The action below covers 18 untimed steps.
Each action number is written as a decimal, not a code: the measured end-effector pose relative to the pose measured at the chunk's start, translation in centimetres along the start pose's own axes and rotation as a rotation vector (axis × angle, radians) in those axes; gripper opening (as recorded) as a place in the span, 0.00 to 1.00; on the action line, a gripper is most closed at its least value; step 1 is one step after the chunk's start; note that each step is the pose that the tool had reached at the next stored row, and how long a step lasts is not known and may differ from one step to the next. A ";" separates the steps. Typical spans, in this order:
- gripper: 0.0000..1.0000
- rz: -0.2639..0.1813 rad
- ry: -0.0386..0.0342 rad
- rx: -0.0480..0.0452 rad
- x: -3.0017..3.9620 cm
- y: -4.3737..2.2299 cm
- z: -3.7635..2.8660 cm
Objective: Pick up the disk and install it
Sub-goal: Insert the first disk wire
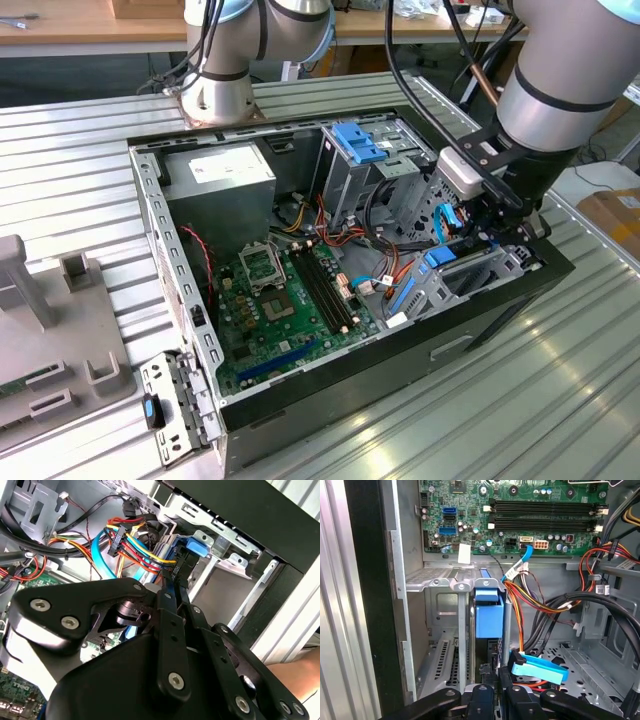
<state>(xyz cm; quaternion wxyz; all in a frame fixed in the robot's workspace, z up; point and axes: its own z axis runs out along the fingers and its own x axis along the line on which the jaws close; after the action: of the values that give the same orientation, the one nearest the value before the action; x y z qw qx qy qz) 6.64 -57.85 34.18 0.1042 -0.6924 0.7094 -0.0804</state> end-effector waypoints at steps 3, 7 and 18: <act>0.16 0.001 0.0003 0.0001 0.00 0.00 -0.01; 0.16 0.001 0.0003 0.0001 -0.09 0.01 0.00; 0.16 0.001 0.0002 0.0001 -0.10 -0.02 -0.11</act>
<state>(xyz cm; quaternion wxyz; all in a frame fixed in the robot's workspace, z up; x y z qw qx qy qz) 6.63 -57.75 34.30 0.1042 -0.6920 0.7098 -0.0804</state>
